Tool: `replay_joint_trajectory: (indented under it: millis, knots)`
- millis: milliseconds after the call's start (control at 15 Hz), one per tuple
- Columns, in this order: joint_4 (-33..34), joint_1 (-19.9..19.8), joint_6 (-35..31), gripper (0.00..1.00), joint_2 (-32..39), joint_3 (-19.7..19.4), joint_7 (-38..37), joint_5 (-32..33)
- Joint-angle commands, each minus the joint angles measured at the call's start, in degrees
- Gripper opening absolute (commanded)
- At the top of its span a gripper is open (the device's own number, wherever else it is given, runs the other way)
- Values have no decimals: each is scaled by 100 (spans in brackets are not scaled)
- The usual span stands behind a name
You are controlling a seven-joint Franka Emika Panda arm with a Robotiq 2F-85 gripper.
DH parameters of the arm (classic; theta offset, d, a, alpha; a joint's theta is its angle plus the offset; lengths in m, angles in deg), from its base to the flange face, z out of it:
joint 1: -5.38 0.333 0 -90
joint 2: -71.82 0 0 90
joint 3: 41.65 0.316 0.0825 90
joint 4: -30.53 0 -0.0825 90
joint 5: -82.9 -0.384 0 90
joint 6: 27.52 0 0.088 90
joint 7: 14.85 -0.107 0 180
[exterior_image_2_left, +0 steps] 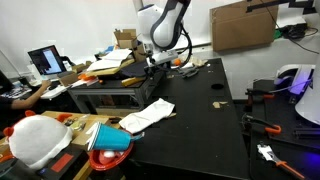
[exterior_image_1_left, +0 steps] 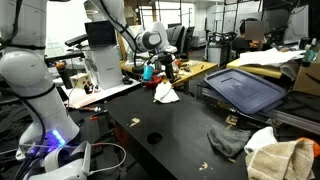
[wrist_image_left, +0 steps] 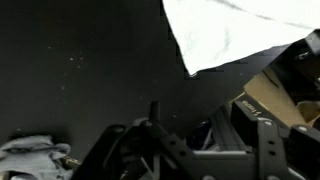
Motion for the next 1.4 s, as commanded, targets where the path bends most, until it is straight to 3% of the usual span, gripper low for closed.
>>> replay_joint_trajectory:
  millis: [0,133,400,800,1333]
  knots:
    - [34,101,-5,43,296,-358,-1326,481]
    - [161,97,225,28,504,-405,-1944,481]
    - [377,-118,628,1,755,-82,-2483,-1]
    - [822,-626,748,0,960,639,-2220,-1187]
    - [1335,-878,692,0,1631,844,-2180,-1732]
